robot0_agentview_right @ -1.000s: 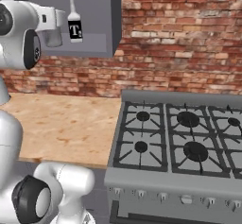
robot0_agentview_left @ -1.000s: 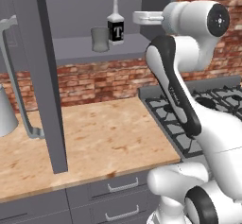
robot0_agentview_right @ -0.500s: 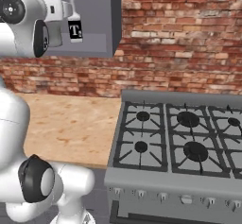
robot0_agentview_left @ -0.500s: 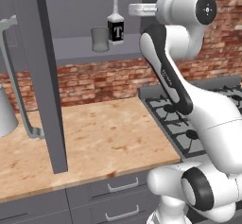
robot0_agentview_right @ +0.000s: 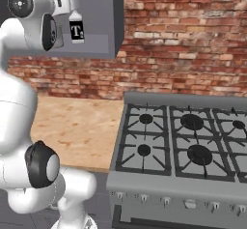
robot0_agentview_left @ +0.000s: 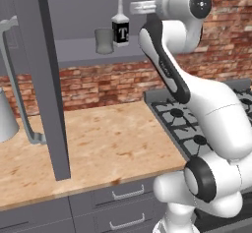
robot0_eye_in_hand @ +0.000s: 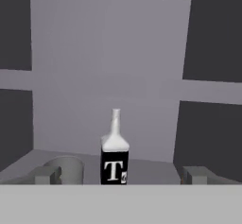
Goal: There is a bowl on the dining counter. Grab a lemon wedge from the fridge and place it in the bowl. Then get the liquor bottle and glass cup from the cabinet and place them next to the bowl.
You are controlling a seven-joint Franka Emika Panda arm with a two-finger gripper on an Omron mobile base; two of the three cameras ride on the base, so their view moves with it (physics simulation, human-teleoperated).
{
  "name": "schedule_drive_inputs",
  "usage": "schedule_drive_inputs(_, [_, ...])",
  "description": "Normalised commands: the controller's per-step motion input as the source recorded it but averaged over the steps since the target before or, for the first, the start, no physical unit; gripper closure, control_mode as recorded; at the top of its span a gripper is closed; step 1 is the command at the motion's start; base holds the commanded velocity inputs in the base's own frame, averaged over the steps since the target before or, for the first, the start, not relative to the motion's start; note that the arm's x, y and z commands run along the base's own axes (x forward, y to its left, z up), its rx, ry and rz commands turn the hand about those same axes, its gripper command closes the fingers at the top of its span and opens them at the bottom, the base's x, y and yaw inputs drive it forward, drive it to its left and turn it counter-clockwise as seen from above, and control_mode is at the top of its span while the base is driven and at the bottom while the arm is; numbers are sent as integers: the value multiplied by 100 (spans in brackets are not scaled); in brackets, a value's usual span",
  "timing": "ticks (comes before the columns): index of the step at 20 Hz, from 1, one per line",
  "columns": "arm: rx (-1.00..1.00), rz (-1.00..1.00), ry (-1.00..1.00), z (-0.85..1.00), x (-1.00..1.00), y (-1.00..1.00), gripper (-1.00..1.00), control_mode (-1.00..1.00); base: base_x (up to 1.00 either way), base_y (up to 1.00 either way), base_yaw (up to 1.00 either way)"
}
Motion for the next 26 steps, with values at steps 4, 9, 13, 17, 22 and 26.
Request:
schedule_drive_inputs(4, [-12, 0, -15, -32, 17, 0, -100, -100, 0, 0, 0])
schedule_drive_inputs(9, [-1, 0, -12, -15, 23, 0, -100, -100, 0, 0, 0])
schedule_drive_inputs(13, [0, 0, -6, -25, 15, 0, -100, -100, 0, 0, 0])
schedule_drive_inputs(17, [4, 0, -1, -6, 18, 0, -100, -100, 0, 0, 0])
schedule_drive_inputs(22, [8, 0, 3, 0, 16, 6, -100, -100, 0, 0, 0])
schedule_drive_inputs(26, [8, -1, 10, 0, 11, 16, -100, -100, 0, 0, 0])
